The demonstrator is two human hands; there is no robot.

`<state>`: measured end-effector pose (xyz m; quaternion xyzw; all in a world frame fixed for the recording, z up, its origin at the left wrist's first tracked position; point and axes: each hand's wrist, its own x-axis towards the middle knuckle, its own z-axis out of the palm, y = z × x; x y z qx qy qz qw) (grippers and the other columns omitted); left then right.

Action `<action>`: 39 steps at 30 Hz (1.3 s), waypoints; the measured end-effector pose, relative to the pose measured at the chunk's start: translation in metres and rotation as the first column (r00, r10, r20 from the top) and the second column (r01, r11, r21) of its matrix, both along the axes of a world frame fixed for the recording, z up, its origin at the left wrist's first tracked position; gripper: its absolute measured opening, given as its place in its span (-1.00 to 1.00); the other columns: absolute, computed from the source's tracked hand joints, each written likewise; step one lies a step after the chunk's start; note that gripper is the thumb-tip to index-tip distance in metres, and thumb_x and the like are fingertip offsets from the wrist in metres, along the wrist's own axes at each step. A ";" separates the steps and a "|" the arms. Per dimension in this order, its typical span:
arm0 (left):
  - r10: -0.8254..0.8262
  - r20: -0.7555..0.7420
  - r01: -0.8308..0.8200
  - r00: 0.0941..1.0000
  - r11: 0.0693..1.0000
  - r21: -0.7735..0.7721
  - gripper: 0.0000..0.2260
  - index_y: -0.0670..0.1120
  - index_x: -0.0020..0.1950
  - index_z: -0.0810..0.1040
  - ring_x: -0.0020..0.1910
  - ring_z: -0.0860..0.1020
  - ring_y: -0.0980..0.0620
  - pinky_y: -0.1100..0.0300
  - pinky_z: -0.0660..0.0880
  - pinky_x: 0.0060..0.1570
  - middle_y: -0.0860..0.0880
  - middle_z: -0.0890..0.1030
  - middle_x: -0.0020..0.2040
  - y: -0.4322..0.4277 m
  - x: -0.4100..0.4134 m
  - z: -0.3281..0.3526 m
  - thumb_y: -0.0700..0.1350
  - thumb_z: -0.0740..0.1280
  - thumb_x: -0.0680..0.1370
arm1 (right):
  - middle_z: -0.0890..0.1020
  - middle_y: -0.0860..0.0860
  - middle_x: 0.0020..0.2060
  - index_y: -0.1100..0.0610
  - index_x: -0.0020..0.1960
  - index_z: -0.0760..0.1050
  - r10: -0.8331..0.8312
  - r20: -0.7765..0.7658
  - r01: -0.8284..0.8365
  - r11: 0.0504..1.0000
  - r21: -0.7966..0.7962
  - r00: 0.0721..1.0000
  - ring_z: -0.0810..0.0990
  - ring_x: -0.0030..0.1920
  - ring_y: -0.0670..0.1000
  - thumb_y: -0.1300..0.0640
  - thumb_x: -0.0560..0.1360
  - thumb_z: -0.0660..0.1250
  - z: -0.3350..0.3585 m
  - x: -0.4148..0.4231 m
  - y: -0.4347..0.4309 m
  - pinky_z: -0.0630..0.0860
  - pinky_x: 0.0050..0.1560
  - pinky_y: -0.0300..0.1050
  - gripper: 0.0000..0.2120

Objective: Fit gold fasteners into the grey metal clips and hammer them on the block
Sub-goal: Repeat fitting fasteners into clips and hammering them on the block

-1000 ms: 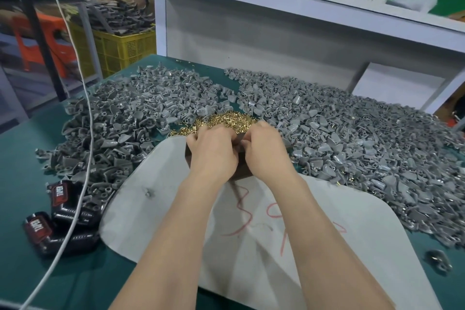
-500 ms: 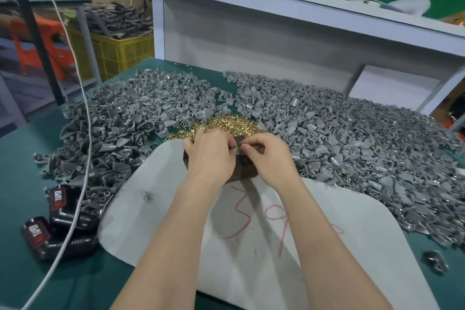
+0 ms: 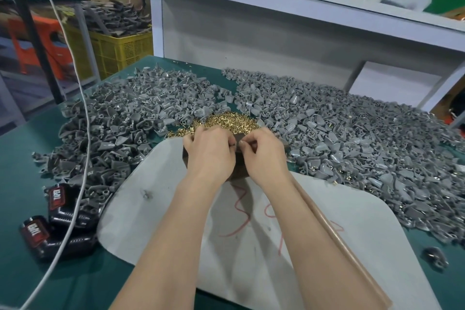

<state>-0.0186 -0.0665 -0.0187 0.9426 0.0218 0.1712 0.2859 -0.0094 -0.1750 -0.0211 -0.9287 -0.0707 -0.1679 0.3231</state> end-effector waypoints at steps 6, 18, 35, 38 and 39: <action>-0.002 -0.015 0.002 1.000 1.000 -0.001 -0.85 0.06 -0.09 0.61 0.14 0.36 -0.08 0.10 0.07 -0.03 0.05 0.57 0.04 0.000 -0.001 0.000 -0.11 0.26 0.55 | 0.52 -0.01 0.02 0.13 -0.01 0.60 0.018 -0.032 -0.019 0.999 -0.037 0.999 0.48 0.00 -0.04 0.15 0.54 0.30 0.006 -0.001 -0.007 0.36 0.13 -0.22 -0.88; 0.007 -0.041 -0.007 0.999 1.000 -0.007 -0.94 0.10 -0.09 0.58 0.15 0.37 -0.05 0.10 0.09 -0.01 0.07 0.54 0.03 0.003 0.000 0.000 -0.01 0.32 0.54 | 0.59 0.15 -0.07 0.25 0.09 0.44 -0.296 -0.401 0.208 0.946 -0.248 0.867 0.59 -0.09 0.16 0.10 0.54 0.27 0.013 -0.008 -0.063 0.50 -0.17 -0.05 -0.77; 0.020 0.014 -0.019 1.000 0.999 -0.040 -0.90 0.04 -0.19 0.61 0.12 0.38 -0.07 0.11 0.07 -0.03 0.06 0.61 -0.05 0.001 0.001 -0.002 -0.08 0.36 0.52 | 0.60 -0.08 0.14 -0.14 0.35 0.42 -0.041 0.218 0.078 0.984 -0.163 0.975 0.58 0.10 0.02 0.06 0.58 0.25 0.041 -0.048 -0.034 0.51 0.09 -0.07 -0.64; 0.021 0.016 -0.020 1.000 0.999 -0.044 -0.90 0.03 -0.19 0.62 0.11 0.38 -0.07 0.11 0.06 -0.04 0.05 0.61 -0.06 0.001 0.002 -0.002 -0.09 0.36 0.51 | 0.61 -0.07 0.15 -0.14 0.33 0.44 -0.050 0.282 0.083 0.991 -0.105 0.958 0.58 0.08 0.01 0.09 0.57 0.26 0.043 -0.046 -0.036 0.49 0.12 -0.10 -0.65; 0.027 0.015 -0.026 1.000 0.999 -0.037 -0.90 0.04 -0.18 0.62 0.12 0.38 -0.07 0.11 0.06 -0.04 0.06 0.60 -0.04 0.001 0.001 -0.001 -0.08 0.35 0.52 | 0.61 -0.05 0.16 -0.18 0.34 0.42 -0.021 0.182 0.057 0.980 -0.191 0.983 0.58 0.09 0.05 0.08 0.57 0.25 0.039 -0.046 -0.034 0.50 0.13 -0.06 -0.64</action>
